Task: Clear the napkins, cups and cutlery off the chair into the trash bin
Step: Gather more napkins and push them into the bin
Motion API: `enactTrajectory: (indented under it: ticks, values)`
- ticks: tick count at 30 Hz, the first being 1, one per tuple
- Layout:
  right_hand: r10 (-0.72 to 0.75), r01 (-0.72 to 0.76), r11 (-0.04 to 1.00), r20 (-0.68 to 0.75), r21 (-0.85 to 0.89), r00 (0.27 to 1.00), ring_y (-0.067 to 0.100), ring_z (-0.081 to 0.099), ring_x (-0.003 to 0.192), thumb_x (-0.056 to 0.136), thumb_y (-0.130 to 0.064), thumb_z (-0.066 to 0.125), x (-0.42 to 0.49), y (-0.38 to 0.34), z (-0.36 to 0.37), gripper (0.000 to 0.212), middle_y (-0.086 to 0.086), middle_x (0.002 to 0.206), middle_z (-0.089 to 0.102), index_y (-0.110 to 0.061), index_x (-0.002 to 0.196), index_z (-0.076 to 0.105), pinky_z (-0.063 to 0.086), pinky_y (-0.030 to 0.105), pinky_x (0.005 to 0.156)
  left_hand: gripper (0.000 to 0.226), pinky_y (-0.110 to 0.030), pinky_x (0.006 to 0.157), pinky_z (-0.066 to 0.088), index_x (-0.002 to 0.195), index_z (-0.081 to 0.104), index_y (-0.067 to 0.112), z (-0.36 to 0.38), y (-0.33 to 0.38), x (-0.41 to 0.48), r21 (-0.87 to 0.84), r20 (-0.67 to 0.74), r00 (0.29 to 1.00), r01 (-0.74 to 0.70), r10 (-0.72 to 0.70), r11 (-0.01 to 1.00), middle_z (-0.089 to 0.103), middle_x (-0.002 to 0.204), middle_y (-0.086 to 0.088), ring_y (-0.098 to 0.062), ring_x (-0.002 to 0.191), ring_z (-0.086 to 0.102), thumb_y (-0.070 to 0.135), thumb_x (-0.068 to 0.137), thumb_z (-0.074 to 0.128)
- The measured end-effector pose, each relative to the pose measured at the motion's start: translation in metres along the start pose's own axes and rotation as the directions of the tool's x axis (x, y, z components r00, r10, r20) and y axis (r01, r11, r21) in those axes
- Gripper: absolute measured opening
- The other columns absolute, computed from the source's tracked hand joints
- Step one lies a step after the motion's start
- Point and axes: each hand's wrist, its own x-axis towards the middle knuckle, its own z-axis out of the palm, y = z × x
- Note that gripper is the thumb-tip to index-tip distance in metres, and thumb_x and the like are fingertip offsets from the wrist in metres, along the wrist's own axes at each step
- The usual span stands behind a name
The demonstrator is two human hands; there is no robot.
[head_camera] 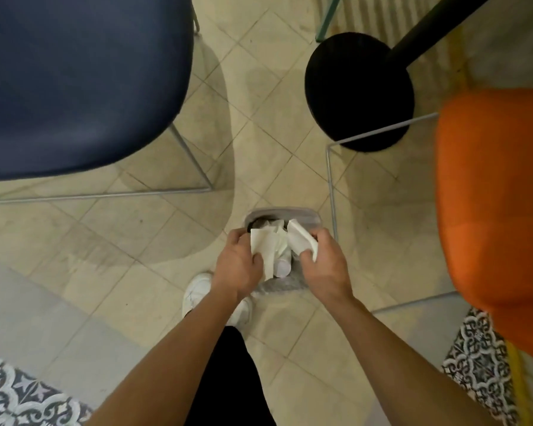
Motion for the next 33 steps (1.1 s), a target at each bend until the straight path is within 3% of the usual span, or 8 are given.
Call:
enactTrajectory:
  ticks: [7,11,16,20,22,26,29,33]
  values:
    - [0.002,-0.007,0.977,-0.023,-0.211,1.0,0.026,0.051,0.099,0.091,-0.009,0.047,0.03,0.036,0.049,0.023,0.009,0.105,0.06,-0.006,0.112,0.057,0.044,0.04,0.087,0.039,-0.031,0.081,0.039,0.127,0.04,0.003,0.058,-0.024,0.038,0.1,0.122,0.991,0.038,-0.05,0.994,0.039,0.132,-0.016,-0.031,0.104,0.05,0.013,0.089,0.046]
    - [-0.004,-0.017,0.957,-0.071,-0.289,0.997,0.026,0.049,0.106,0.091,-0.014,0.046,0.054,0.065,0.085,0.031,0.009,0.11,0.058,-0.009,0.12,0.057,0.04,0.036,0.093,0.052,-0.033,0.098,0.036,0.138,0.024,0.004,0.092,-0.041,0.066,0.145,0.156,0.988,-0.015,-0.008,0.989,0.034,0.138,-0.016,-0.03,0.122,0.04,0.014,0.092,0.046]
    - [0.084,-0.093,0.925,-0.04,-0.369,0.996,0.026,0.042,0.114,0.096,-0.027,0.041,0.065,0.09,0.127,0.04,0.008,0.123,0.048,-0.019,0.134,0.044,0.036,0.04,0.096,0.078,-0.038,0.102,0.04,0.147,-0.005,0.018,0.131,-0.055,0.086,0.055,0.138,0.983,0.112,-0.119,0.992,0.019,0.15,-0.008,-0.027,0.13,0.039,0.012,0.092,0.05]
    - [0.139,-0.097,0.879,0.057,-0.467,0.989,0.029,0.032,0.121,0.096,-0.033,0.038,0.066,0.11,0.146,0.048,0.009,0.137,0.037,-0.023,0.143,0.029,0.028,0.043,0.099,0.077,-0.037,0.111,0.031,0.145,-0.015,0.004,0.152,-0.067,0.101,0.215,0.171,0.976,0.096,-0.134,0.972,0.0,0.155,-0.016,-0.029,0.139,0.025,0.01,0.093,0.043]
    - [0.134,-0.08,0.913,0.11,-0.4,0.985,0.031,0.038,0.12,0.093,-0.027,0.045,0.068,0.12,0.151,0.043,0.01,0.131,0.043,-0.02,0.135,0.04,0.031,0.044,0.098,0.071,-0.041,0.112,0.026,0.146,-0.01,0.003,0.158,-0.071,0.104,0.184,0.17,0.976,0.106,-0.138,0.977,-0.002,0.155,-0.017,-0.032,0.141,0.019,0.007,0.094,0.038]
    - [0.13,-0.094,0.935,0.083,-0.341,0.988,0.022,0.057,0.097,0.089,-0.049,0.044,0.075,0.124,0.153,0.028,-0.004,0.104,0.06,-0.029,0.106,0.055,0.046,0.046,0.089,0.071,-0.032,0.116,0.0,0.144,-0.017,0.001,0.163,-0.081,0.112,0.279,0.203,0.962,0.122,-0.183,0.952,-0.014,0.155,-0.017,-0.025,0.144,-0.006,0.006,0.094,0.033]
    - [0.153,-0.1,0.945,0.15,-0.312,0.977,0.025,0.049,0.11,0.093,-0.023,0.047,0.081,0.12,0.156,0.035,0.005,0.123,0.046,-0.02,0.127,0.045,0.046,0.042,0.09,0.083,-0.029,0.113,-0.003,0.143,-0.02,0.001,0.163,-0.08,0.115,0.334,0.224,0.948,0.142,-0.225,0.932,-0.014,0.154,-0.018,-0.026,0.144,-0.008,0.01,0.091,0.044]
    - [0.254,-0.209,0.951,0.189,-0.227,0.949,0.029,0.042,0.123,0.094,-0.017,0.048,0.086,0.112,0.144,0.044,0.01,0.138,0.037,-0.016,0.138,0.04,0.042,0.041,0.098,0.076,-0.036,0.117,0.007,0.138,-0.018,-0.011,0.156,-0.074,0.111,0.523,0.183,0.977,-0.007,-0.105,0.852,-0.003,0.15,-0.031,-0.037,0.142,0.004,0.014,0.093,0.039]
